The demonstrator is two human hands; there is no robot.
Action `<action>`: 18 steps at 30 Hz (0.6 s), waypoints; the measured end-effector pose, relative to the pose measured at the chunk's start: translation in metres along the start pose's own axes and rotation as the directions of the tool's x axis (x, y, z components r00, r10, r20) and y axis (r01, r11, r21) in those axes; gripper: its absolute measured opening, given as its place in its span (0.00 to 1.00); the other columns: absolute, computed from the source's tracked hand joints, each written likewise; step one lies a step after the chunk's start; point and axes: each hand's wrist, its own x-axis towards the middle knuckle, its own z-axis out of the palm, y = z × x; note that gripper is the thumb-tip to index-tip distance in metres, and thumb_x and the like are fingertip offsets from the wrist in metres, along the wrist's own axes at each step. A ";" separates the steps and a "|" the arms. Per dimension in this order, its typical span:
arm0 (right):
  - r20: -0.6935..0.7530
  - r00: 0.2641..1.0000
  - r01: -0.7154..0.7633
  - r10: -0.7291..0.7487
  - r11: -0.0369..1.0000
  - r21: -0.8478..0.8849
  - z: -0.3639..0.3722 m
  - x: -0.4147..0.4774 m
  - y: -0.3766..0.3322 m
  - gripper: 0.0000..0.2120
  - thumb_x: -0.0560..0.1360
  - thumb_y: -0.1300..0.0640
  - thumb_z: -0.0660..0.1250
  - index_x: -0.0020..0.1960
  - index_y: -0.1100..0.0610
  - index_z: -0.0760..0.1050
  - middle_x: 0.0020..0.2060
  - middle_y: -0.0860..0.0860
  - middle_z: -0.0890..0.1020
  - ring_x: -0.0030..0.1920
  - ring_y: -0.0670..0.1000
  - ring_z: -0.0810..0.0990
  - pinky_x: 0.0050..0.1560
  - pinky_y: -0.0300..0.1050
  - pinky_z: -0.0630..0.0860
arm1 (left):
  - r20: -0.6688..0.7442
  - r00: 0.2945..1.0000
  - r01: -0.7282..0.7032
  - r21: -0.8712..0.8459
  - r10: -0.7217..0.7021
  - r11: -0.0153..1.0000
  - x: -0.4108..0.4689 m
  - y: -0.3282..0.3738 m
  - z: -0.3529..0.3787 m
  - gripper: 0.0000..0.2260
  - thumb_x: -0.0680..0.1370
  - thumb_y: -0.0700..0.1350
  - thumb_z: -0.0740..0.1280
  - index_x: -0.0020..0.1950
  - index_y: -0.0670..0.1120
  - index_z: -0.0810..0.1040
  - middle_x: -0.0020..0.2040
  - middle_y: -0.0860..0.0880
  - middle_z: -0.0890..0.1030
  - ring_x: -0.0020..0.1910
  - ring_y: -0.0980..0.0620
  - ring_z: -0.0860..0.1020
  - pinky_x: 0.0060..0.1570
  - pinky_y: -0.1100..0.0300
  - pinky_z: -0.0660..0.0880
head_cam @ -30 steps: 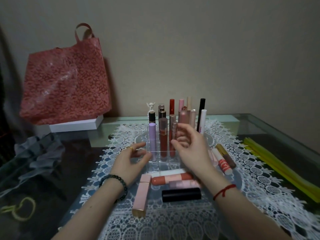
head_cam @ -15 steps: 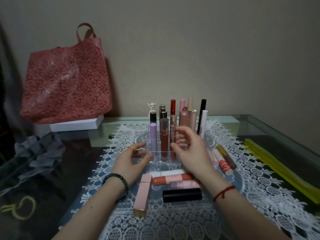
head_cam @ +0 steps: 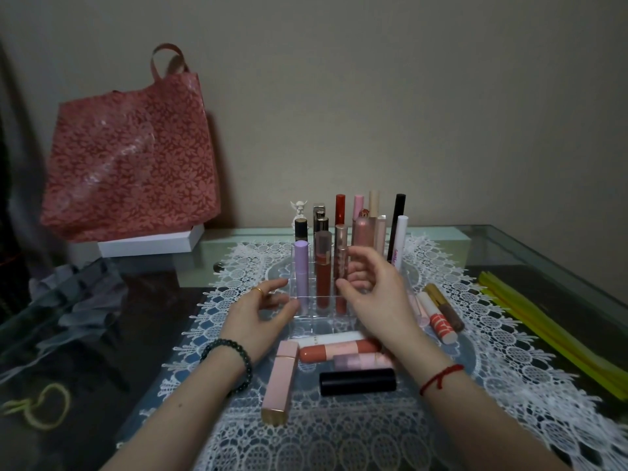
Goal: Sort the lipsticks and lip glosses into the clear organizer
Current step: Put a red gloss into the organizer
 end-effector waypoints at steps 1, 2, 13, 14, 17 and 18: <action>-0.006 1.000 0.000 0.000 1.000 -0.002 0.000 0.000 0.000 0.21 0.69 0.66 0.68 0.53 0.45 0.69 0.41 0.47 0.76 0.38 0.42 0.76 0.37 0.28 0.74 | -0.001 1.000 0.001 0.000 -0.001 1.000 0.000 0.000 0.000 0.18 0.71 0.49 0.69 0.60 0.52 0.73 0.47 0.57 0.78 0.52 0.59 0.76 0.56 0.60 0.72; -0.013 1.000 -0.001 0.001 1.000 -0.005 0.000 0.000 0.000 0.20 0.69 0.66 0.69 0.54 0.46 0.70 0.41 0.47 0.77 0.38 0.42 0.76 0.37 0.29 0.75 | -0.003 1.000 0.002 -0.002 -0.002 1.000 0.000 0.000 0.000 0.18 0.71 0.49 0.69 0.60 0.52 0.73 0.47 0.56 0.78 0.52 0.59 0.76 0.56 0.60 0.72; -0.146 0.981 0.132 -0.127 0.991 0.024 -0.022 0.001 -0.028 0.15 0.70 0.65 0.67 0.54 0.50 0.74 0.41 0.45 0.77 0.40 0.39 0.77 0.39 0.28 0.74 | 0.004 1.000 -0.004 -0.022 0.004 1.000 0.001 -0.004 0.000 0.17 0.71 0.48 0.69 0.59 0.52 0.74 0.47 0.55 0.79 0.50 0.60 0.76 0.53 0.63 0.71; -0.171 0.976 0.150 -0.137 0.987 0.065 -0.028 0.002 -0.034 0.15 0.70 0.65 0.67 0.51 0.49 0.74 0.41 0.45 0.78 0.39 0.38 0.77 0.38 0.28 0.74 | 0.005 1.000 -0.004 -0.022 0.004 1.000 0.001 -0.005 0.000 0.17 0.71 0.48 0.69 0.59 0.52 0.74 0.47 0.55 0.79 0.50 0.60 0.76 0.52 0.64 0.71; -0.214 0.965 0.179 -0.148 0.975 0.134 -0.045 0.004 -0.050 0.14 0.70 0.65 0.67 0.48 0.48 0.73 0.40 0.46 0.78 0.37 0.36 0.77 0.36 0.27 0.74 | 0.007 1.000 -0.006 -0.021 0.006 1.000 0.002 -0.006 0.000 0.17 0.71 0.48 0.69 0.59 0.52 0.74 0.48 0.53 0.80 0.51 0.59 0.76 0.53 0.63 0.71; -0.214 0.964 0.185 -0.157 0.976 0.118 -0.050 0.004 -0.053 0.13 0.70 0.64 0.68 0.49 0.49 0.73 0.40 0.46 0.79 0.37 0.36 0.77 0.36 0.26 0.73 | 0.008 1.000 -0.007 -0.023 0.007 1.000 0.002 -0.006 0.000 0.17 0.71 0.47 0.69 0.59 0.52 0.74 0.48 0.52 0.80 0.51 0.58 0.77 0.54 0.61 0.71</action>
